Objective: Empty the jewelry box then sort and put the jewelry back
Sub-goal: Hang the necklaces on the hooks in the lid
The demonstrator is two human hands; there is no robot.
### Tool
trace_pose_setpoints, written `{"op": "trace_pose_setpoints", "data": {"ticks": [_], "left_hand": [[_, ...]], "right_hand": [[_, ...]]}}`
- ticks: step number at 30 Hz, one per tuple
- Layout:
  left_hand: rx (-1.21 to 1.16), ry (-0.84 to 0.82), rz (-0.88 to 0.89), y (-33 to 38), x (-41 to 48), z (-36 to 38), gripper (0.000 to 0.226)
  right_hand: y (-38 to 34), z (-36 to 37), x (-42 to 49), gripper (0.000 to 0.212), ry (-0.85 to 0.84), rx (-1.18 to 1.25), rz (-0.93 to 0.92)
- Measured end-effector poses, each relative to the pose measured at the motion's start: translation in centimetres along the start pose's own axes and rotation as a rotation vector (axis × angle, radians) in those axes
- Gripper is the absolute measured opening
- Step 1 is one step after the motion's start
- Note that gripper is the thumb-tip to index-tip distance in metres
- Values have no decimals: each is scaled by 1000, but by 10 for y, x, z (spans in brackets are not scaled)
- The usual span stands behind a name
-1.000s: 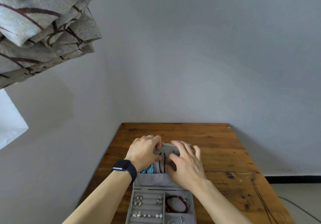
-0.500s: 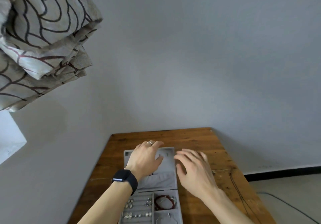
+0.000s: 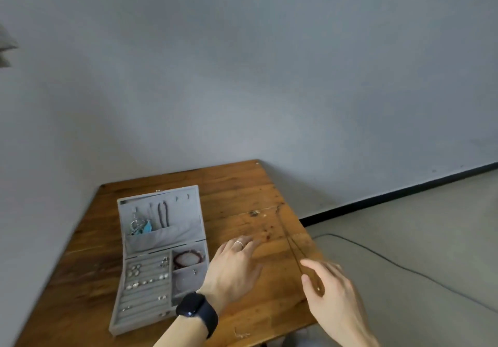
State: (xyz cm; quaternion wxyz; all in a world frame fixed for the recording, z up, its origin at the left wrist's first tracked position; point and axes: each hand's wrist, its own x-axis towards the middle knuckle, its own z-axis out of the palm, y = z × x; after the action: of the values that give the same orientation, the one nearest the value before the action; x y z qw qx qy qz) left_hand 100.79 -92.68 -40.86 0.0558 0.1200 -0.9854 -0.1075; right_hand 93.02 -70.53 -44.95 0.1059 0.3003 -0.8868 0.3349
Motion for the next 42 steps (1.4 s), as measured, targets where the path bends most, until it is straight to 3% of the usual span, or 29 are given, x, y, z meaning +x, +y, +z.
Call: {"op": "trace_pose_setpoints", "data": {"ticks": [5,13,18,24,29,32,35,40,42], "left_hand": [[-9,-148,19,37,-1,41,59],[-7,-347,-42,51,-6,79,68],[12,-354,-49,49,-8,87,68],[-45,-323,-84,51,-7,86,67],[-338,-123,-260,65,8,59,45],[-768,-326,-457,78,21,41,57],[-1196,-500,-620,82,32,33,59],[-1721,-338,-723,74,56,28,28],[-1879,-252,-723,69,64,18,25]], "right_hand": [[54,-4,-35,35,14,-84,178],[61,7,-43,20,-3,-145,271],[44,14,-33,24,-125,-213,318],[39,12,-24,14,-166,-186,300],[33,6,1,10,-256,72,444],[25,-2,20,6,-266,314,530],[13,-11,36,8,-314,377,525],[-4,-27,52,9,-332,381,484],[-7,-34,55,9,-318,397,477]]}}
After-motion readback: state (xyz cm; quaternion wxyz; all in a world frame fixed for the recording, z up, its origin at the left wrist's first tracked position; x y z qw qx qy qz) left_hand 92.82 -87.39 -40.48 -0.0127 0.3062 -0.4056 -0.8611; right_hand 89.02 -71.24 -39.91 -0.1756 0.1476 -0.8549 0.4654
